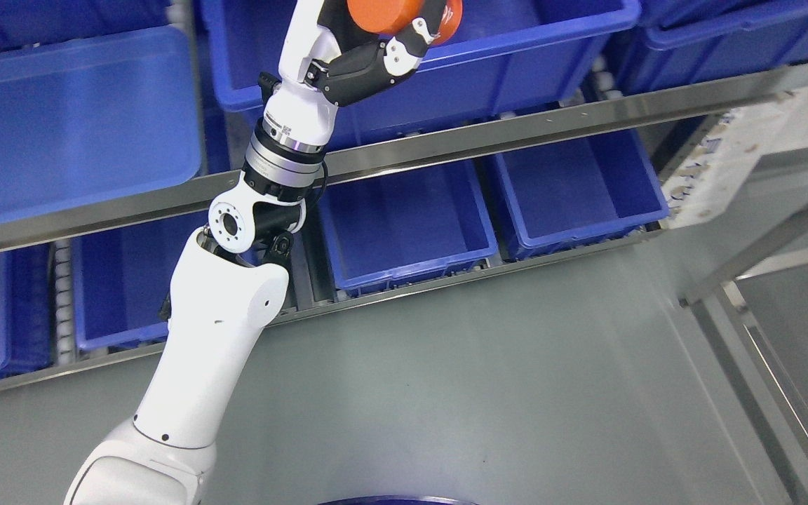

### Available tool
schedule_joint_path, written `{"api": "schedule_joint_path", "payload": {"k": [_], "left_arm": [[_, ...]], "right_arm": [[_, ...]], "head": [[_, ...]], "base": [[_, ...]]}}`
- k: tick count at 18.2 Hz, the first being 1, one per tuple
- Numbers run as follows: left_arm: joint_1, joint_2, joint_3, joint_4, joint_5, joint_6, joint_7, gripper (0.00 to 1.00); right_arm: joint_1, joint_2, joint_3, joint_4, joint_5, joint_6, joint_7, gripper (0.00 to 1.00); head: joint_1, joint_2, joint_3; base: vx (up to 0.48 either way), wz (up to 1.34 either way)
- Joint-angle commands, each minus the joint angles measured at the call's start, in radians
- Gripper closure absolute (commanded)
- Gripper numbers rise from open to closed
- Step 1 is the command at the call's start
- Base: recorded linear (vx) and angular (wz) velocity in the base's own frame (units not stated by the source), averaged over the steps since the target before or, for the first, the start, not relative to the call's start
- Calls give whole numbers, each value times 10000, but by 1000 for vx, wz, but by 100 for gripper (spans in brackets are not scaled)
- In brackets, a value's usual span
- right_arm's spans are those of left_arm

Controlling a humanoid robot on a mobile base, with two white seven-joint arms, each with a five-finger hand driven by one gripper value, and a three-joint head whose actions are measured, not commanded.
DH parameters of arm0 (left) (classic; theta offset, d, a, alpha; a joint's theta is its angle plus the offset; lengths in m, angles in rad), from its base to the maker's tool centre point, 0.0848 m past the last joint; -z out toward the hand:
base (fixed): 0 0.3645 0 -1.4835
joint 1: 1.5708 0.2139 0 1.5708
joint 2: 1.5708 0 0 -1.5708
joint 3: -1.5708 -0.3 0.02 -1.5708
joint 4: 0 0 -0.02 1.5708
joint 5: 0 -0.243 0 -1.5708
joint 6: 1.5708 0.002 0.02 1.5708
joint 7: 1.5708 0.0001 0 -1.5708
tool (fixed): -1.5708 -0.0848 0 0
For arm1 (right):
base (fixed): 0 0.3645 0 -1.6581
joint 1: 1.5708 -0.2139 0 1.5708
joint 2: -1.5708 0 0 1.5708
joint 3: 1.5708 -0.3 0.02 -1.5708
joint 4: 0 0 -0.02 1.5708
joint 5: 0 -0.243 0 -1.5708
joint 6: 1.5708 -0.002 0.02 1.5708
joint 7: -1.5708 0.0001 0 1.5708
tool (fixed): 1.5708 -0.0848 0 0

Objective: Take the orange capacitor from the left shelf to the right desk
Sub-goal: 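Carry the capacitor in the left hand while turning toward the steel table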

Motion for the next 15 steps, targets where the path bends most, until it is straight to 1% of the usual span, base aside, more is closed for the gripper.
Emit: {"api": "schedule_joint_path", "payload": {"k": [1, 6, 12, 15], "left_arm": [[-158, 174, 427, -99, 0, 38, 10, 97], [-112, 174, 504, -68, -46, 69, 25, 97], [-189, 174, 581, -22, -246, 115, 25, 97], [-342, 174, 474, 101, -659, 115, 25, 96]], "right_arm": [[337, -173, -123, -230, 0, 2, -4, 0], [337, -173, -108, -230, 0, 2, -4, 0], [337, -173, -108, -230, 0, 2, -4, 0], [337, -173, -108, -230, 0, 2, -4, 0]], "head": [[0, 0, 0], [0, 0, 0], [0, 0, 0], [0, 0, 0]], "base": [[61, -748], [93, -633], [150, -623], [172, -686]]}}
